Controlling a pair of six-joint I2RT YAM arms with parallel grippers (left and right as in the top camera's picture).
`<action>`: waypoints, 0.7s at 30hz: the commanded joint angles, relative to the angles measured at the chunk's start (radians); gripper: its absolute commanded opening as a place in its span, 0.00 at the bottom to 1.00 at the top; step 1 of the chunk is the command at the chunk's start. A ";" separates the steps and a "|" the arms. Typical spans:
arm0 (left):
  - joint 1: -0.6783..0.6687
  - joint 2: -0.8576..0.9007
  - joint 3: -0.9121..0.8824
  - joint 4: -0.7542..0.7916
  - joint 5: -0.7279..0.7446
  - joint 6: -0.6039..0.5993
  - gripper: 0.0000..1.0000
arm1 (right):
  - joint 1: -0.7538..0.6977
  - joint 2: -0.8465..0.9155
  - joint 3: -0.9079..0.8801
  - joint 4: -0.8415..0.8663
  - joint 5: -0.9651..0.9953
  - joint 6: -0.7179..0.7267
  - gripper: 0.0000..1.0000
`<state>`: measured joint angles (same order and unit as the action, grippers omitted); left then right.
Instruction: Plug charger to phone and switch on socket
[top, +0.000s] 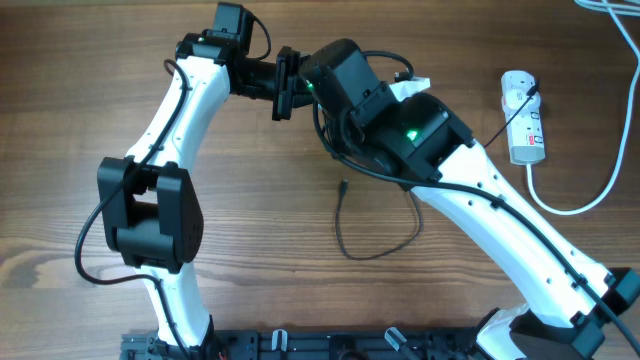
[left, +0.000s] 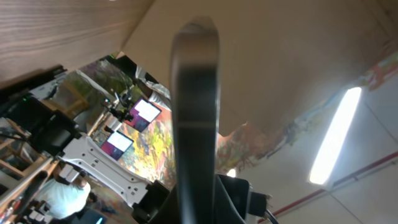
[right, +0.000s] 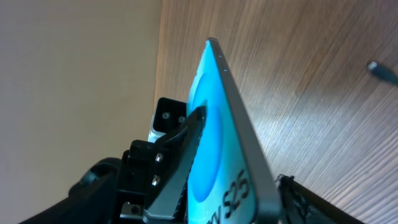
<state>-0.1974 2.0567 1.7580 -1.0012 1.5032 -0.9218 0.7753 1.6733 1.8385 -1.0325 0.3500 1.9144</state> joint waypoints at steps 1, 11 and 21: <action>0.002 -0.032 0.015 0.003 -0.074 0.032 0.04 | -0.032 -0.051 0.001 -0.024 0.042 -0.242 0.93; 0.010 -0.032 0.015 -0.005 -0.437 0.189 0.04 | -0.192 -0.078 0.001 -0.324 -0.033 -1.055 1.00; -0.004 -0.032 0.015 -0.065 -0.710 0.248 0.04 | -0.192 -0.013 -0.001 -0.453 -0.124 -1.211 1.00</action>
<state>-0.1947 2.0567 1.7580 -1.0615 0.8188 -0.7357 0.5835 1.6215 1.8389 -1.4818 0.2565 0.7307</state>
